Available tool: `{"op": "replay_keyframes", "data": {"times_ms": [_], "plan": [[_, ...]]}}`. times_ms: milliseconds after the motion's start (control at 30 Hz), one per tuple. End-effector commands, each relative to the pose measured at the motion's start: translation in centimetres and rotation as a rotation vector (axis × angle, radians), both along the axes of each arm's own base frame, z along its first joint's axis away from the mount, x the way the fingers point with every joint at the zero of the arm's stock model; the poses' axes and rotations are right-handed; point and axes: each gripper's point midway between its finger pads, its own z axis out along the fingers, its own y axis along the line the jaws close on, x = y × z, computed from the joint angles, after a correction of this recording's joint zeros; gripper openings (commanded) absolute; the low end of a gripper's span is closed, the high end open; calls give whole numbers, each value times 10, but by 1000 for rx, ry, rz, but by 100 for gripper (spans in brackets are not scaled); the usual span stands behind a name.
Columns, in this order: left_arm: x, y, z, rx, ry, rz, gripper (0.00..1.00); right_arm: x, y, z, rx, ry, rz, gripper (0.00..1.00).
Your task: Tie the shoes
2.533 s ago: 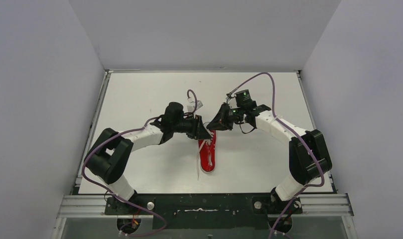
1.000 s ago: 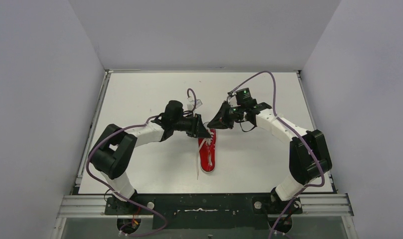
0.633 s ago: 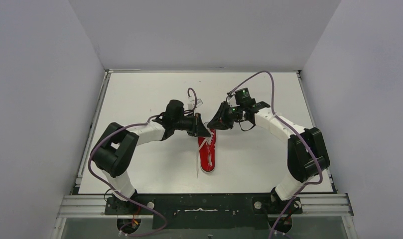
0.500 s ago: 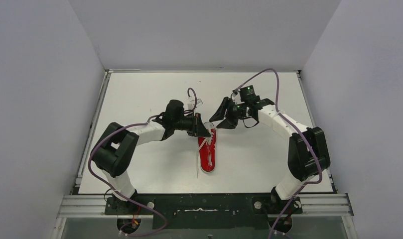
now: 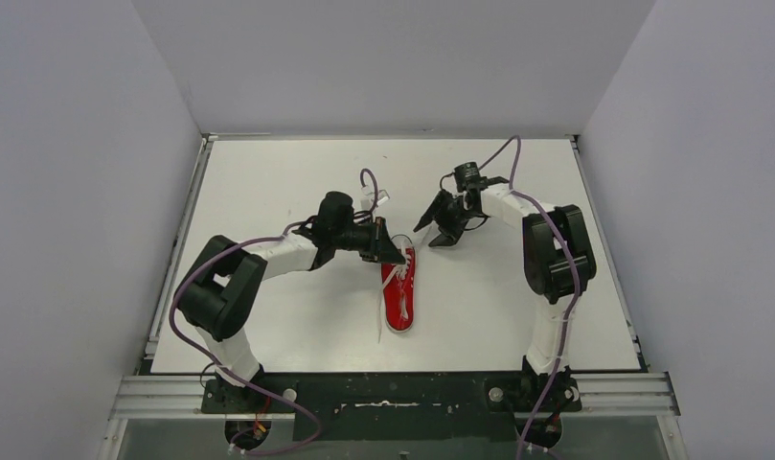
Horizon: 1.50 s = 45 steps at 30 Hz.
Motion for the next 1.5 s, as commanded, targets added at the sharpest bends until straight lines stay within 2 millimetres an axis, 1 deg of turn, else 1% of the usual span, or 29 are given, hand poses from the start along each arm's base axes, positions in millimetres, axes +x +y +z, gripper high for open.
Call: {"op": "replay_keyframes", "data": {"times_ms": [0,67,167,200,233,267,333,400,500,567,600,633,733,767,800,833,867,900,933,1033,1067,1167,1200,1233,1300,1400,1467], "plan": [[9,-6,24,-67,-59,-12,0,14,2,-4,-39,28,-114,52],[9,-6,25,-70,-58,-11,0,14,4,-12,-44,31,-137,45],[9,-6,23,-66,-51,-5,0,24,3,-16,-53,-18,-138,31],[9,-5,22,-63,-49,-2,0,33,5,-13,-40,-61,-122,24],[10,-4,21,-61,-48,3,0,38,5,-10,-32,-87,-104,14],[10,-3,20,-63,-42,8,0,44,7,-5,-22,-115,-81,1],[13,0,20,-76,-36,22,0,56,15,11,26,-195,-30,0],[14,3,21,-97,-19,42,0,64,24,30,69,-266,19,0],[16,9,22,-119,-6,69,0,69,50,57,145,-356,82,0],[16,12,20,-121,5,79,0,71,73,72,184,-409,114,0],[15,13,20,-121,7,80,0,71,86,77,200,-429,133,0],[15,13,19,-120,9,81,0,70,97,77,211,-428,141,0],[15,14,19,-124,15,91,0,62,135,62,230,-397,184,0],[15,14,18,-128,19,100,0,60,146,61,228,-400,207,0],[15,14,19,-138,19,110,0,55,155,57,220,-399,239,4],[15,15,19,-146,29,121,0,53,156,53,191,-397,263,16],[15,16,18,-154,43,134,0,51,151,50,155,-384,281,32],[15,16,18,-166,53,144,0,51,143,50,125,-379,294,40],[14,16,19,-180,63,152,0,51,129,50,83,-363,296,46],[14,18,18,-206,86,190,0,42,79,61,-10,-358,321,58],[14,19,18,-212,93,199,0,35,64,65,-31,-355,347,61],[13,21,14,-213,123,231,0,4,27,75,-106,-365,479,62],[14,22,14,-214,133,241,0,-9,19,77,-141,-385,528,64],[14,22,13,-213,146,250,0,-21,15,83,-153,-422,570,64],[15,22,12,-214,176,267,0,-50,15,86,-162,-462,627,64],[17,22,13,-207,201,284,0,-92,31,88,-190,-521,705,64],[17,23,12,-195,203,284,0,-118,46,86,-216,-553,748,62]]}}
